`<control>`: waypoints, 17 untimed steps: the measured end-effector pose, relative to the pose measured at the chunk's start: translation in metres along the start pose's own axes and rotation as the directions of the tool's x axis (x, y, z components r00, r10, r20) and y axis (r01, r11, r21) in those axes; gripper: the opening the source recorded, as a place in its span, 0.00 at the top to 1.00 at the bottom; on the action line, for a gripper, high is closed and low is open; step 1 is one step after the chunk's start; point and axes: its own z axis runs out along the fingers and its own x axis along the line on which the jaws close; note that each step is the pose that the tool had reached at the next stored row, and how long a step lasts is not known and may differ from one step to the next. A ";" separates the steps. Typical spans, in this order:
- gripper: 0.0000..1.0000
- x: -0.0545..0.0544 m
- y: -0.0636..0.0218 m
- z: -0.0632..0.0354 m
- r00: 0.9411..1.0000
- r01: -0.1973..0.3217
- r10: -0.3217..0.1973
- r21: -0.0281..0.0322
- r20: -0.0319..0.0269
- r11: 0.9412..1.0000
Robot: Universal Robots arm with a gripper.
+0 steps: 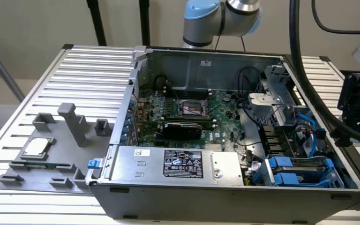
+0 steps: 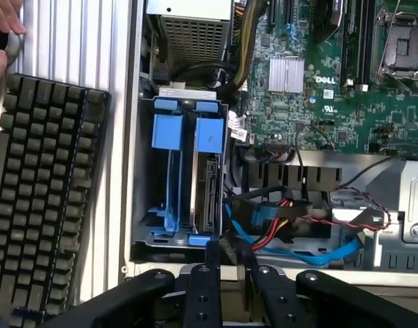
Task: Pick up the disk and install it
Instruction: 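Insert the first disk wire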
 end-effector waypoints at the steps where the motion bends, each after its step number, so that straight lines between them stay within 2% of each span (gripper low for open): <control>1: 1.00 0.000 0.0001 0.0018 1.000 0.001 -0.001 0.000 0.000 1.000; 8: 1.00 0.000 0.0044 0.0112 1.000 0.007 -0.007 -0.001 -0.001 1.000; 17: 1.00 -0.001 0.0165 0.0233 1.000 0.013 -0.013 -0.001 -0.002 1.000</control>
